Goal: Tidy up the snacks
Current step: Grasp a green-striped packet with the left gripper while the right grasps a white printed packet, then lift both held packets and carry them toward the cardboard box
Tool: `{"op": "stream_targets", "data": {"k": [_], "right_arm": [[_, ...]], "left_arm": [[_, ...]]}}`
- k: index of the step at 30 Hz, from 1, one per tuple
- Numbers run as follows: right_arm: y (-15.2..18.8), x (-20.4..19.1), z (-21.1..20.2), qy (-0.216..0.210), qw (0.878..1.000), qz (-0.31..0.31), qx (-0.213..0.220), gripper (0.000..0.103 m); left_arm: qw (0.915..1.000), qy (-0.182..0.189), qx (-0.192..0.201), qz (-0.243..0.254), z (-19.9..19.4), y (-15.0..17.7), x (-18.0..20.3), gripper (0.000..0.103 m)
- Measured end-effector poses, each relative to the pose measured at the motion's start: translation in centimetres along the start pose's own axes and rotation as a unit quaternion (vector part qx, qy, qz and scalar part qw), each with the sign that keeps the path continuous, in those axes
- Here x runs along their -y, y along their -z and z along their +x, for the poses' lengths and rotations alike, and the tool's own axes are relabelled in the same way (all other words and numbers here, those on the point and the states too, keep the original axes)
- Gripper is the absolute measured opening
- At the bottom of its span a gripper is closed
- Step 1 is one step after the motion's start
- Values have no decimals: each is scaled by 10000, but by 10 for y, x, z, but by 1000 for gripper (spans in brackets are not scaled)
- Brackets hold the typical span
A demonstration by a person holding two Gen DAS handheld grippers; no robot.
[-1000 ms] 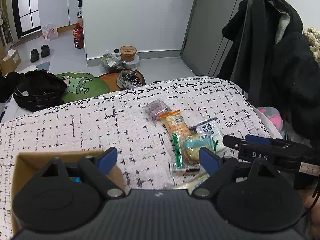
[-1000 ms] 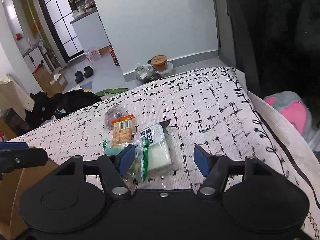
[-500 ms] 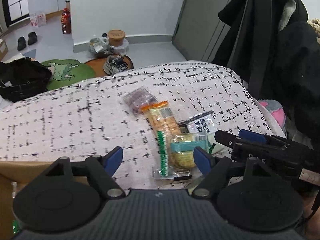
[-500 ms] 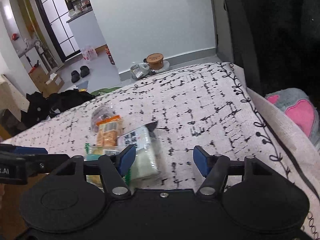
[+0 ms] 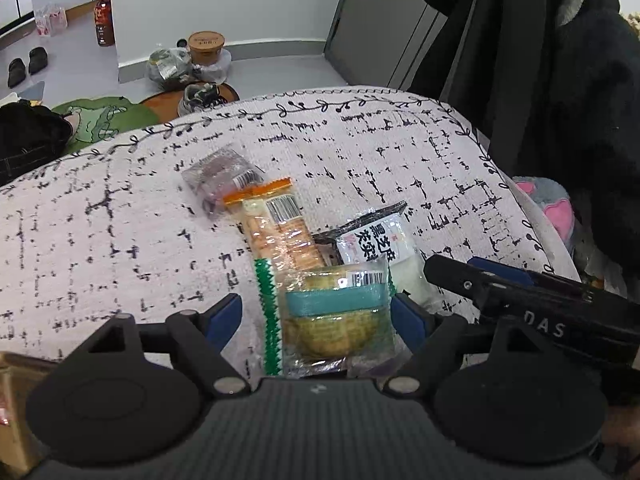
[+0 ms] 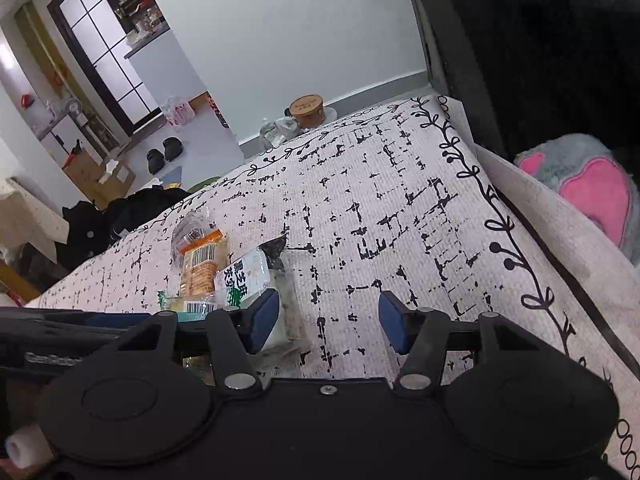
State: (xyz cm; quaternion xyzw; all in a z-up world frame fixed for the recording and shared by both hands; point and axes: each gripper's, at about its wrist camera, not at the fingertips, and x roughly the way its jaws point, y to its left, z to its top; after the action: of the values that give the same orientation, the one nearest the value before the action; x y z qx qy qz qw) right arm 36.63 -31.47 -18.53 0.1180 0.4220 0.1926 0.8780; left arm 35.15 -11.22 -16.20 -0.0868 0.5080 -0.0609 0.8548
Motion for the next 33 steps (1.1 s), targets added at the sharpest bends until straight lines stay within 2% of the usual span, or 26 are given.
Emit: {"op": "stream_targets", "data": {"k": [3, 6, 8, 13, 17, 20, 26, 28, 33], "right_arm": [[-1, 0, 1, 0, 10000, 3, 32, 51], [-1, 1, 3, -97, 9999, 29, 51, 51], [-1, -1, 3, -154, 9998, -14, 85, 51], [0, -9, 6, -324, 9993, -123, 149, 51], [1, -20, 11, -447, 9986, -245, 153, 51], [3, -30, 15, -466, 9978, -442, 142, 53], [13, -52, 25, -216, 9942, -1051, 26, 54], [15, -56, 26, -111, 9928, -1194, 17, 51], [15, -60, 21, -55, 9913, -1311, 60, 34]], "left_arm": [[10000, -22, -26, -77, 7, 0, -1, 80], [9995, 157, -109, -252, 10, 1, -5, 68], [9995, 203, -109, -231, 7, 2, -5, 55], [9993, 107, -10, -354, -5, 2, -13, 44], [9986, 242, 124, -454, -18, 1, -21, 27], [9981, 311, 205, -500, -25, 0, -25, 21], [9965, 474, 314, -611, -39, 1, -31, 18], [9959, 519, 355, -653, -44, 2, -33, 18], [9955, 599, 420, -607, -56, 6, -33, 18]]}}
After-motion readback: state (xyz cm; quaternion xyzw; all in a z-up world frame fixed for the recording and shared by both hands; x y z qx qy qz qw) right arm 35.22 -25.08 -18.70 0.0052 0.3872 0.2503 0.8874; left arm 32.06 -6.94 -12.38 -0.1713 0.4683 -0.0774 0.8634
